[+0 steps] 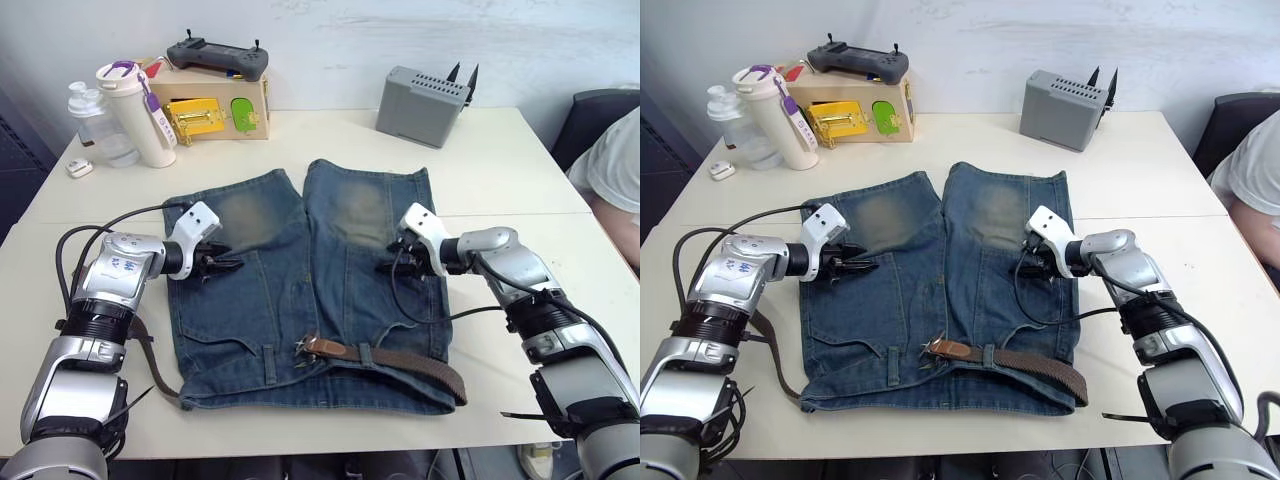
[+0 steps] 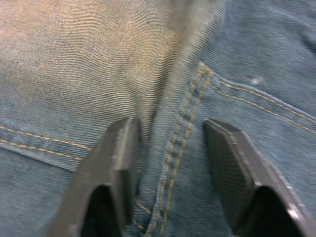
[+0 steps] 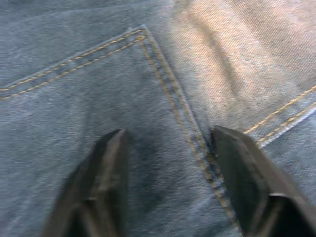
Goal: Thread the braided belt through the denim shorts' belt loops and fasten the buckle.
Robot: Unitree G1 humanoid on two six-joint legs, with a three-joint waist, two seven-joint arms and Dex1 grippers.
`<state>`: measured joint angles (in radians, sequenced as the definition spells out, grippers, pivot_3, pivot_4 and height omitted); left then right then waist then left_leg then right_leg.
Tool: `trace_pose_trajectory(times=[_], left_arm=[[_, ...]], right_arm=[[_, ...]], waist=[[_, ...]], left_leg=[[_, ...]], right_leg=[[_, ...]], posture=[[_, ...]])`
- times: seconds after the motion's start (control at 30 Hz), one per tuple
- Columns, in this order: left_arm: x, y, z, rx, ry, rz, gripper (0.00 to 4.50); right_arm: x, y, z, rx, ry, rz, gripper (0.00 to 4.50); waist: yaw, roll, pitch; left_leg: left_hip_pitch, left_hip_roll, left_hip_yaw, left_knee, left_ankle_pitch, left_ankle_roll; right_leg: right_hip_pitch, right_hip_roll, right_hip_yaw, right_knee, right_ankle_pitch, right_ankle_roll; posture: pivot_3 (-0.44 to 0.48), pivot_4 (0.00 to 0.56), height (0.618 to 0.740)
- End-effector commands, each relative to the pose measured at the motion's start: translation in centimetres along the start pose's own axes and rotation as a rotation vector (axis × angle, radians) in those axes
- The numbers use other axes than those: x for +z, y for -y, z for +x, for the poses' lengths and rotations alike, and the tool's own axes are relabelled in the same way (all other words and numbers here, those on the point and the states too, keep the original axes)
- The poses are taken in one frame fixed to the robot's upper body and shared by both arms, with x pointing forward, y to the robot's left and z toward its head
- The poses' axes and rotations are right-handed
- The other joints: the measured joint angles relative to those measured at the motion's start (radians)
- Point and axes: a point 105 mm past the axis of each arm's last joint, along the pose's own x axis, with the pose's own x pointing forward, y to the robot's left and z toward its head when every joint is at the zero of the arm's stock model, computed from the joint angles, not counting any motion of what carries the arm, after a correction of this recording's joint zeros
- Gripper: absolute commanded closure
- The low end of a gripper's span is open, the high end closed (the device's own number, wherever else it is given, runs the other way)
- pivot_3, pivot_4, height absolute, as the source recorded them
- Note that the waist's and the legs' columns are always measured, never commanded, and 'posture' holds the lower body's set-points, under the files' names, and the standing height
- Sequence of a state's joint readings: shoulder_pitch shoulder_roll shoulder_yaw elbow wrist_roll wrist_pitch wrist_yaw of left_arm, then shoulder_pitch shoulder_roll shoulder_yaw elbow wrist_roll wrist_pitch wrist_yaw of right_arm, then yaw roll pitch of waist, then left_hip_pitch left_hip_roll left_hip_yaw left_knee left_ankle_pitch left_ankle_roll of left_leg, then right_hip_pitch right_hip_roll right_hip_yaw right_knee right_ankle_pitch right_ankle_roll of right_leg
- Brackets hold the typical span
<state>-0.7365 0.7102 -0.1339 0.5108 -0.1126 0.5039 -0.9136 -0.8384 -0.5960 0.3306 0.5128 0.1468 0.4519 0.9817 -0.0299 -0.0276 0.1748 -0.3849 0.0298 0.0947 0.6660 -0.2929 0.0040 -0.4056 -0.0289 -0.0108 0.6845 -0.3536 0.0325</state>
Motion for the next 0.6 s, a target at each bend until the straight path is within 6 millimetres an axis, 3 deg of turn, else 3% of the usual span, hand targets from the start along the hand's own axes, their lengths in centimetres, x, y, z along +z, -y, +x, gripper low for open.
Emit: trace_pose_trajectory(times=[0.03, 0.13, 0.23, 0.37, 0.47, 0.6], left_arm=[[-0.9, 2.5, 0.8, -0.119, -0.003, -0.036, 3.69], [0.0, 2.8, 0.4, -0.124, 0.036, -0.030, 4.49], [0.7, 3.0, 0.2, -0.127, 0.064, -0.032, 4.50], [3.7, 3.3, -0.4, -0.124, 0.170, -0.030, 4.50], [6.3, 2.4, -0.4, -0.060, 0.253, -0.026, 4.50], [8.7, 1.4, 0.1, 0.012, 0.319, -0.004, 4.50]], right_arm=[[-1.9, -3.6, -0.2, 0.141, -0.019, 0.149, 3.43], [0.0, -3.3, -1.3, 0.119, 0.065, 0.099, 4.42], [1.5, -3.2, -2.3, 0.085, 0.112, 0.057, 4.47], [4.9, -1.3, -4.5, -0.026, 0.170, -0.113, 4.47], [7.0, 1.6, -5.9, -0.161, 0.186, -0.196, 4.47], [8.0, 4.5, -6.6, -0.280, 0.176, -0.227, 4.47]], waist=[[0.001, 0.000, -0.012], [0.003, 0.000, -0.013], [0.002, 0.000, -0.013], [0.002, 0.001, -0.013], [0.002, 0.001, -0.012], [0.002, 0.004, -0.008]], left_leg=[[0.000, 0.000, 0.000, -0.001, 0.000, 0.000], [0.000, 0.000, -0.001, -0.001, 0.000, 0.000], [-0.001, 0.000, -0.002, -0.002, -0.002, 0.003], [-0.003, 0.000, -0.002, -0.002, -0.002, 0.003], [-0.004, 0.000, -0.001, -0.002, -0.002, 0.003], [-0.006, -0.001, -0.001, -0.001, -0.002, 0.003]], right_leg=[[0.000, 0.000, 0.000, -0.001, 0.000, 0.000], [0.000, 0.000, 0.000, -0.002, 0.000, 0.000], [0.000, 0.000, -0.001, -0.003, 0.000, 0.000], [-0.002, 0.000, 0.000, -0.002, 0.000, 0.000], [-0.003, 0.000, 0.000, -0.002, 0.000, 0.000], [-0.005, 0.000, 0.000, -0.002, 0.000, 0.000]], posture=[[0.000, 0.150, 0.736], [0.000, 0.150, 0.736], [0.000, 0.150, 0.736], [0.000, 0.150, 0.736], [0.000, 0.150, 0.736], [0.000, 0.150, 0.736]])
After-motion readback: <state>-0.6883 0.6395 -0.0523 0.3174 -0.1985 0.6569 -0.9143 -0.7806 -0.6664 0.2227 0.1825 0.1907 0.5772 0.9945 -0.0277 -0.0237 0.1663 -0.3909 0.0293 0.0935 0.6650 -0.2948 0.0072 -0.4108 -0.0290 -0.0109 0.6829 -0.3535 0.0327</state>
